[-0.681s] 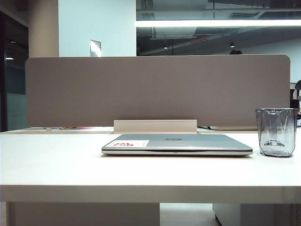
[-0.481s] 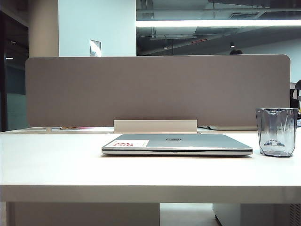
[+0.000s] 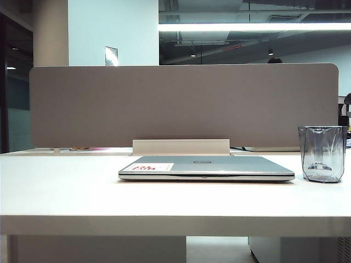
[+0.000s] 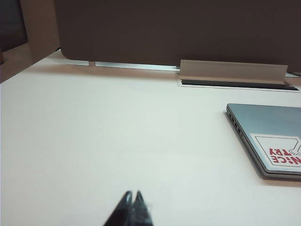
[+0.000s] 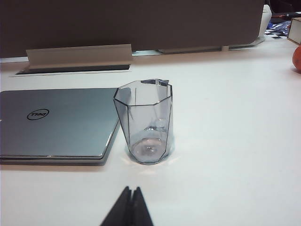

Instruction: Pick up the water cup and place it on the side of the laptop close to you.

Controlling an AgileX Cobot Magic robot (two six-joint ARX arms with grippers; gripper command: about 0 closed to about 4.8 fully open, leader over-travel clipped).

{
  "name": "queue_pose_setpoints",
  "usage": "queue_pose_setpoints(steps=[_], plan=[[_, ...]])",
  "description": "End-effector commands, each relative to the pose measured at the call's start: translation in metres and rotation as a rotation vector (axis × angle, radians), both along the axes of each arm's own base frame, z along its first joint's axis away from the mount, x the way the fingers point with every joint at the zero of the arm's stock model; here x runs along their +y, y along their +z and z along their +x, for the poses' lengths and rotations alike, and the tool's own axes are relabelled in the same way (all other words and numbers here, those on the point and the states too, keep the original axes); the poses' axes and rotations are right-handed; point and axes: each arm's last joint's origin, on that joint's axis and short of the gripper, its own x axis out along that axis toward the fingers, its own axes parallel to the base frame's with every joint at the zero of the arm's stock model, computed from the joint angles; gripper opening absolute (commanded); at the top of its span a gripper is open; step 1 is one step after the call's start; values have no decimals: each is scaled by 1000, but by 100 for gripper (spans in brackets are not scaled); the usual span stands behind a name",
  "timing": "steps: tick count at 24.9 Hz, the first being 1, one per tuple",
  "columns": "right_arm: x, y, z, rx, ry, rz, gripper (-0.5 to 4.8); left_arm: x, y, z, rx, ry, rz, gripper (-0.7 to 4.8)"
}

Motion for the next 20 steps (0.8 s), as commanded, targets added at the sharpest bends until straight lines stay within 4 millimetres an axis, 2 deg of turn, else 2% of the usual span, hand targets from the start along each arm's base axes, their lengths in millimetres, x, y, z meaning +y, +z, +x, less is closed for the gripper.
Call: queue_pose_setpoints(steps=[1, 6, 12, 20], plan=[[0, 0, 0, -10, 2, 0, -5, 0, 2, 0, -12, 2, 0, -3], [2, 0, 0, -14, 63, 5, -6, 0, 2, 0, -11, 1, 0, -4], [2, 5, 0, -38, 61, 4, -6, 0, 2, 0, -11, -21, 1, -4], [1, 34, -8, -78, 33, 1, -6, -2, 2, 0, -11, -75, 1, -4]])
